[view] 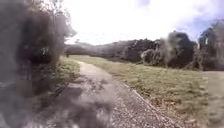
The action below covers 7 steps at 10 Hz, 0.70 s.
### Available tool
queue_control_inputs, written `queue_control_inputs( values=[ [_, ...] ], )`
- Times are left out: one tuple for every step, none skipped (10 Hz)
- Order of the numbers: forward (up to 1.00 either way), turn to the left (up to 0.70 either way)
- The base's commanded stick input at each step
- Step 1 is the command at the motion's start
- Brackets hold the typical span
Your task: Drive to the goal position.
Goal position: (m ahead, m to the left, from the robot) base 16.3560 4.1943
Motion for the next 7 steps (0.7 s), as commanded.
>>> queue_control_inputs(
  values=[
    [0.7, 0.14],
    [0.7, 0.14],
    [0.7, 0.14],
    [0.7, 0.08],
    [0.7, 0.04],
    [0.7, 0.01],
    [0.7, 0.01]
  ],
)
